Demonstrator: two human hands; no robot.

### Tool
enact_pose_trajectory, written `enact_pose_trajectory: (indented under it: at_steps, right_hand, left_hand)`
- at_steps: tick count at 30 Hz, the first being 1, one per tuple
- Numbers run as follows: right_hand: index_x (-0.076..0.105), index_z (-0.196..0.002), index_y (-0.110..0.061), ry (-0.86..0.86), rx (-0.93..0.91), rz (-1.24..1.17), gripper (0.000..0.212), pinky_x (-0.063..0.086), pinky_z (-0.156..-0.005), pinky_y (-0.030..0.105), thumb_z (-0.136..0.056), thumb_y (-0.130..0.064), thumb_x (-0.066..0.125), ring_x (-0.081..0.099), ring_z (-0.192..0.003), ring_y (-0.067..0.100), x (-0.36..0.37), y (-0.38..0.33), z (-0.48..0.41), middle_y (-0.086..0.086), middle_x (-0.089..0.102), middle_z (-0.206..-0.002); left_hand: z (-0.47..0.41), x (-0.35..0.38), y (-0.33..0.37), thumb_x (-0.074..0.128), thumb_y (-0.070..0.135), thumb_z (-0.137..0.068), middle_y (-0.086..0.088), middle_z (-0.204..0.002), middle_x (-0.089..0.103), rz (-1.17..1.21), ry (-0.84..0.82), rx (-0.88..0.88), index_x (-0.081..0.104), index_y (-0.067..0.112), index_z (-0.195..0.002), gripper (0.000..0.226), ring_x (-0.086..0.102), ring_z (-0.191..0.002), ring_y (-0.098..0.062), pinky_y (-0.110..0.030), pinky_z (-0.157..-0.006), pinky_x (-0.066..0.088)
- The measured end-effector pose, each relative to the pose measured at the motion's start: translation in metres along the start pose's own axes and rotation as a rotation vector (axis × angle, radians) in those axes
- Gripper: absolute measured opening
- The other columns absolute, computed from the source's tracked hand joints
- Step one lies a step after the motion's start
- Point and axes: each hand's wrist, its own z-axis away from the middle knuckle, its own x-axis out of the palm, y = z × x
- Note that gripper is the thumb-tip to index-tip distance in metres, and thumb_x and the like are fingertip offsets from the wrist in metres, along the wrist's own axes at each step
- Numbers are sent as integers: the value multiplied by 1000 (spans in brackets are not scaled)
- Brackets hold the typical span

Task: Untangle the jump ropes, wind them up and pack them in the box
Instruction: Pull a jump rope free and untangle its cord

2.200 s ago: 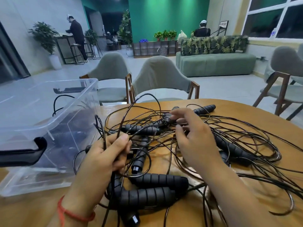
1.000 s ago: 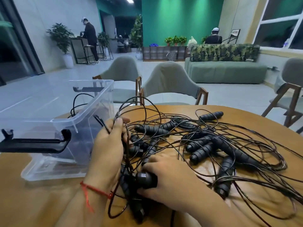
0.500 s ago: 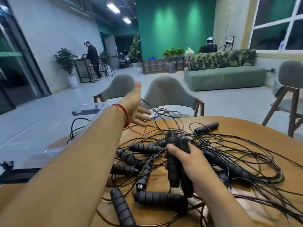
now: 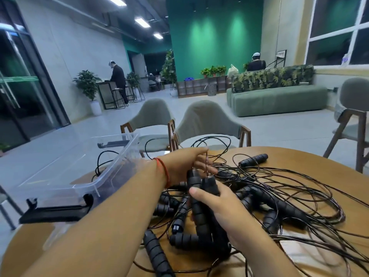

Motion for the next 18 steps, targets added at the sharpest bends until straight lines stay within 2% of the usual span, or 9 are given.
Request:
enact_pose_trajectory:
  at_steps: [2, 4, 8, 10, 12, 14, 15, 16, 18]
  right_hand:
    - [73, -109, -36, -46, 56, 26, 22, 66, -84, 47, -90, -44, 81, 78, -90, 25, 2, 0, 5, 5, 81, -100]
    - [72, -111, -30, -122, 116, 50, 23, 66, -82, 45, -91, -39, 81, 78, -83, 25, 1, 0, 12, 10, 81, -99]
    - [75, -105, -30, -338, 211, 162, 23, 60, -100, 54, -85, -37, 83, 77, -89, 27, -5, -7, 24, 12, 80, -104]
    - [76, -105, -29, -419, 238, 225, 21, 57, -105, 51, -85, -35, 83, 76, -95, 25, -14, -15, 27, 11, 80, -105]
    - [76, -110, -28, -470, 249, 279, 27, 54, -110, 49, -85, -37, 83, 76, -108, 27, -24, -25, 28, 10, 80, -112]
    - [75, -117, -24, -496, 240, 285, 31, 52, -112, 46, -89, -35, 83, 74, -115, 28, -33, -33, 32, 9, 78, -117]
    - [75, -118, -25, -517, 235, 288, 31, 52, -112, 43, -90, -35, 83, 74, -117, 25, -35, -37, 33, 7, 78, -119]
    - [75, -120, -27, -549, 221, 294, 31, 52, -111, 38, -91, -36, 82, 73, -117, 20, -37, -40, 35, 3, 78, -121]
    - [74, -124, -31, -597, 203, 315, 31, 50, -105, 27, -94, -36, 80, 72, -117, 11, -39, -47, 39, -5, 77, -123]
  left_hand:
    - [-5, 6, 19, 51, 37, -109, -6, -86, 75, 88, 75, 93, 64, 10, -109, 30, 73, -84, -22, -43, -92, 60]
    - [-8, 2, 45, 46, 26, -109, 3, -71, 60, 189, 82, 159, 58, 16, -94, 22, 65, -63, -13, -36, -75, 62]
    - [-10, -12, 113, 31, 11, -109, 8, -60, 43, 280, 280, 356, 52, 15, -89, 29, 36, -44, -5, -16, -40, 35]
    - [-10, -22, 150, 29, 12, -110, 9, -55, 42, 296, 406, 513, 48, 19, -87, 31, 31, -40, -4, -17, -35, 24]
    - [-15, -34, 171, 30, 16, -111, 9, -58, 42, 187, 521, 575, 46, 24, -84, 33, 31, -43, -5, -19, -36, 24]
    - [-24, -45, 172, 39, 17, -109, 5, -70, 47, -331, 663, 417, 49, 24, -82, 30, 42, -55, -9, -23, -45, 37]
    - [-26, -47, 164, 47, 17, -107, 2, -75, 50, -647, 615, 206, 55, 21, -84, 25, 45, -59, -12, -26, -50, 41]
    - [-24, -44, 156, 51, 20, -107, -1, -75, 50, -863, 465, -70, 63, 17, -89, 22, 44, -58, -14, -26, -48, 40]
    - [-19, -34, 145, 51, 25, -108, 2, -68, 44, -929, 163, -432, 71, 15, -93, 27, 34, -50, -10, -21, -40, 27]
